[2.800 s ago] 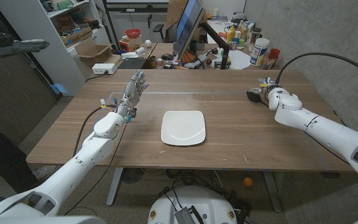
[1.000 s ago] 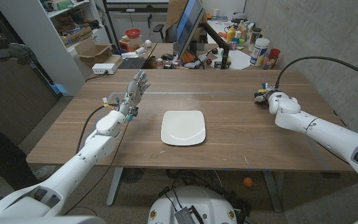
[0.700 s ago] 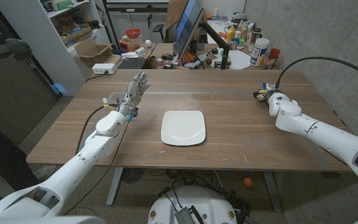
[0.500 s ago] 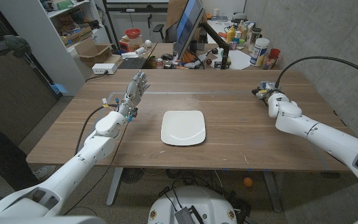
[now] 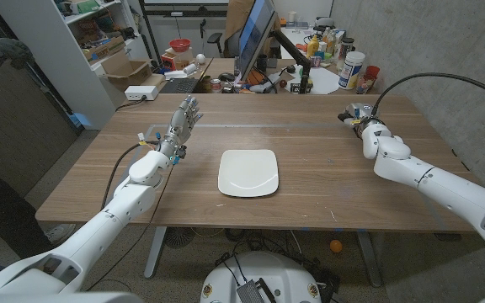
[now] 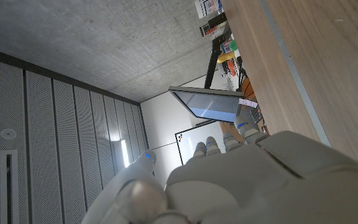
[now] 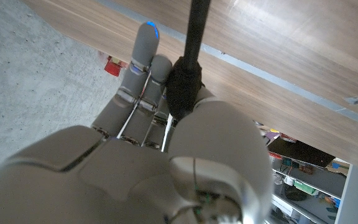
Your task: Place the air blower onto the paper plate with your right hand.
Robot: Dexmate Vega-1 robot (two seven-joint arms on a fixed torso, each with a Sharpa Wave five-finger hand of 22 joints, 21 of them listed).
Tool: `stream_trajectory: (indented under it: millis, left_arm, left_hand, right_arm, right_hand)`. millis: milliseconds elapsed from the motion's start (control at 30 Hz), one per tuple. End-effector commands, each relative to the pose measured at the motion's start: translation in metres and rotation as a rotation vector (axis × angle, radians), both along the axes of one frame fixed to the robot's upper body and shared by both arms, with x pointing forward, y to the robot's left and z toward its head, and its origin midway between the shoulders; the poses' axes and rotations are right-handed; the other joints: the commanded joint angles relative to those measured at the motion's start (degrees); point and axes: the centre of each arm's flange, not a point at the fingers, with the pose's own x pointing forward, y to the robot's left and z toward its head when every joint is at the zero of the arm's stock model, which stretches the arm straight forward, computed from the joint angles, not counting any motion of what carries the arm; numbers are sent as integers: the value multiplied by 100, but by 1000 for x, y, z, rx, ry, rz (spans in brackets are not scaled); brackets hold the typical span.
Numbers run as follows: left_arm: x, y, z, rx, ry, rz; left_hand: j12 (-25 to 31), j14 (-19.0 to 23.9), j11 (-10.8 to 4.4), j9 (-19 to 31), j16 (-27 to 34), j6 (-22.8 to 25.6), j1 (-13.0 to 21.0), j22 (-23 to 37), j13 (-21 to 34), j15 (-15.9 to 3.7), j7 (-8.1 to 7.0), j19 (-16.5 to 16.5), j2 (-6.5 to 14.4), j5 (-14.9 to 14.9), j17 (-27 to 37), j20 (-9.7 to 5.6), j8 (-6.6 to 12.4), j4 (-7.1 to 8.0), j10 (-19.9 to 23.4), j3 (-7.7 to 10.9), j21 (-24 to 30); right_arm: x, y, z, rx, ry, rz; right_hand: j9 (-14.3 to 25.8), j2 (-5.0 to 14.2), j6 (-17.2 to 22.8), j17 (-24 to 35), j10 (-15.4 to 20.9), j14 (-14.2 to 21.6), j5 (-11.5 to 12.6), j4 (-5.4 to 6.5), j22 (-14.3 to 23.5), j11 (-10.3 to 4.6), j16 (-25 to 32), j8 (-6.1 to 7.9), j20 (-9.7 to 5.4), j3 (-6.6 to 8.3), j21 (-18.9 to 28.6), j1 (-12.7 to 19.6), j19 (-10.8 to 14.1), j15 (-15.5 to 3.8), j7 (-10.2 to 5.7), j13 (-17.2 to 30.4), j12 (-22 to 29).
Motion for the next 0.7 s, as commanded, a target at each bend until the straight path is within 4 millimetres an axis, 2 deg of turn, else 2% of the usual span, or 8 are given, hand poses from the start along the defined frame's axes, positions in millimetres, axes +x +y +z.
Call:
stream_trajectory:
  millis: [33,700]
  left_arm:
    - [0,0,-1,2,2,-3]
    - [3,-2,-4,5,10,-14]
  left_hand:
    - [14,-208,45,27,27,-205,-5,14,26,32,9,6,553,23,19,3,4,5,-301,-10,-34]
    - [16,-209,51,27,27,-200,-3,14,26,33,10,11,559,32,19,0,5,5,-298,-25,-44]
  right_arm:
    - [-19,18,12,-62,-73,73]
    - [-46,48,23,-191,-139,194]
  right_hand:
    - [13,-3,46,17,44,50,-10,50,-1,-10,-28,54,-394,29,68,28,59,-420,7,11,12]
    - [21,-21,156,15,147,113,-40,139,-84,-10,-72,117,-397,20,226,-9,105,-422,25,-18,34]
